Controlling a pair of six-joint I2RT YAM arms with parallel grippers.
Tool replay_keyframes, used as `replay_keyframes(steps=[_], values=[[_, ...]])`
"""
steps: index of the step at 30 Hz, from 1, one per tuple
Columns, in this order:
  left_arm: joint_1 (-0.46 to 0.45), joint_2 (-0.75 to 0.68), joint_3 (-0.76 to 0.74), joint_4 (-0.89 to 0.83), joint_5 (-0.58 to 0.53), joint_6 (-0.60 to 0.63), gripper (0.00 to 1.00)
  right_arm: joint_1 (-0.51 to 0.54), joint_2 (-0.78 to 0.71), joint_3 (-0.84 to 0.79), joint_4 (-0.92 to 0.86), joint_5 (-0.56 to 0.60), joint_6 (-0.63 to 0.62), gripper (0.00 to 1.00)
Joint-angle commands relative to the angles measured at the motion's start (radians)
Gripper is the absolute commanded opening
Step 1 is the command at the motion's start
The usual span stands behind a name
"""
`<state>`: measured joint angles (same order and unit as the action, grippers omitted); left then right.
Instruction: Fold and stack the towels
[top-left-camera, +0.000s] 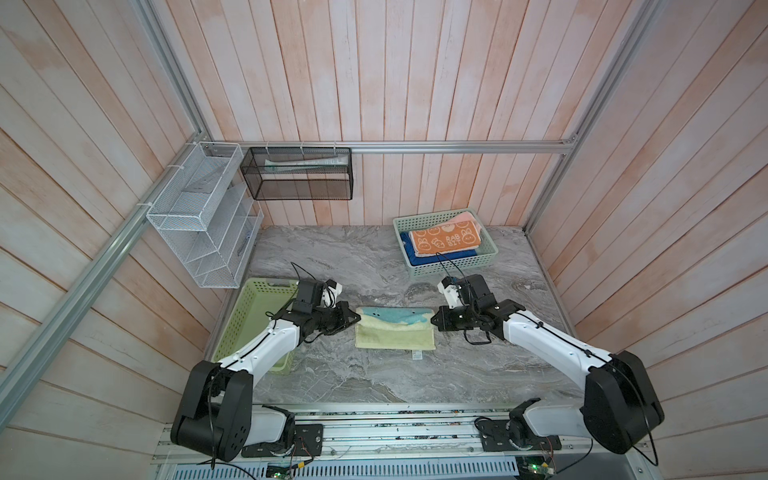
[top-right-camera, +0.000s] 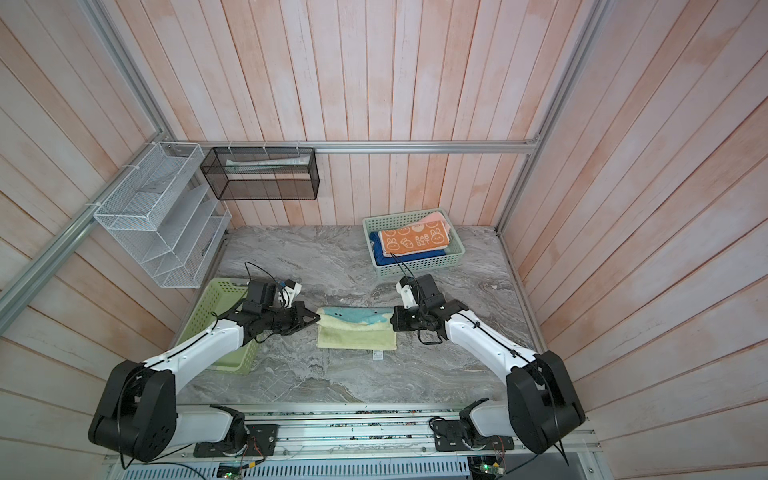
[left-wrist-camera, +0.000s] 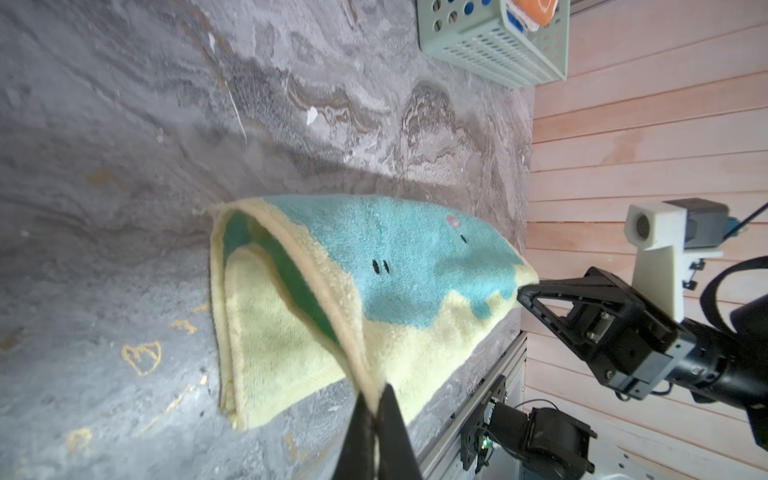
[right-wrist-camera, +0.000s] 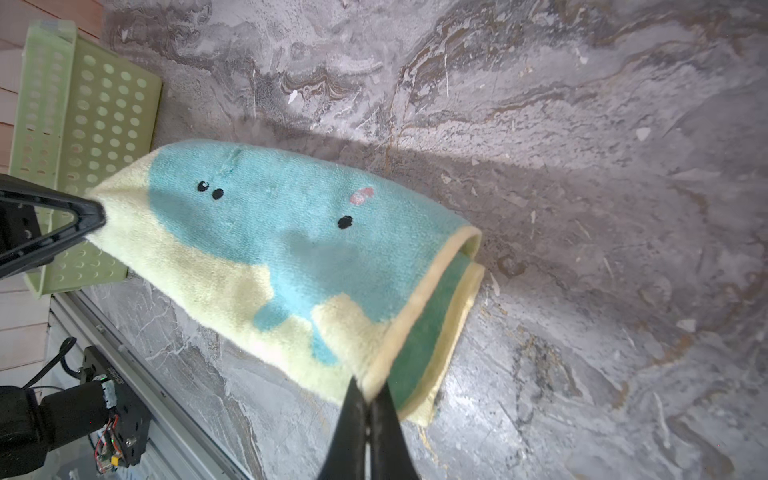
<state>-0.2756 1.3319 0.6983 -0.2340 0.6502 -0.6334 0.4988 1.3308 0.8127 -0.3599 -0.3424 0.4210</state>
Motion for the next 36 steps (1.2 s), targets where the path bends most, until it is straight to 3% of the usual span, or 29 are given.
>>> replay_keyframes(steps=[1,2,3,5,6,10,14,23,30,33,36], values=[[-0.010,-0.016,-0.084,-0.027,-0.002,-0.023,0.00,0.006,-0.026,-0.086,-0.028,-0.046,0.040,0.00],[-0.015,-0.017,-0.109,-0.010,0.000,-0.037,0.00,0.005,-0.031,-0.113,-0.018,-0.058,0.054,0.00],[-0.021,-0.017,-0.129,0.000,-0.005,-0.048,0.10,0.006,-0.034,-0.131,-0.015,-0.063,0.065,0.03],[-0.025,-0.017,-0.160,-0.011,-0.038,-0.061,0.36,0.005,-0.046,-0.160,-0.025,-0.065,0.086,0.32],[-0.023,-0.015,-0.164,-0.027,-0.062,-0.062,0.40,0.006,-0.053,-0.165,-0.035,-0.063,0.092,0.39],[-0.017,-0.005,-0.144,-0.049,-0.115,-0.053,0.44,0.006,-0.090,-0.161,-0.059,-0.034,0.121,0.54],[-0.017,0.039,-0.090,-0.020,-0.094,-0.045,0.45,0.003,-0.065,-0.157,-0.041,-0.012,0.151,0.58],[-0.043,0.205,-0.072,0.129,-0.012,-0.080,0.45,0.003,0.139,-0.116,0.081,-0.056,0.215,0.60],[-0.066,0.195,-0.162,0.287,0.037,-0.180,0.44,0.013,0.272,-0.036,0.104,-0.062,0.218,0.58],[-0.075,0.183,-0.188,0.316,0.044,-0.200,0.45,0.014,0.316,-0.010,0.131,-0.059,0.203,0.42],[-0.076,0.173,-0.204,0.320,0.046,-0.202,0.45,0.015,0.368,0.031,0.144,-0.050,0.167,0.20]])
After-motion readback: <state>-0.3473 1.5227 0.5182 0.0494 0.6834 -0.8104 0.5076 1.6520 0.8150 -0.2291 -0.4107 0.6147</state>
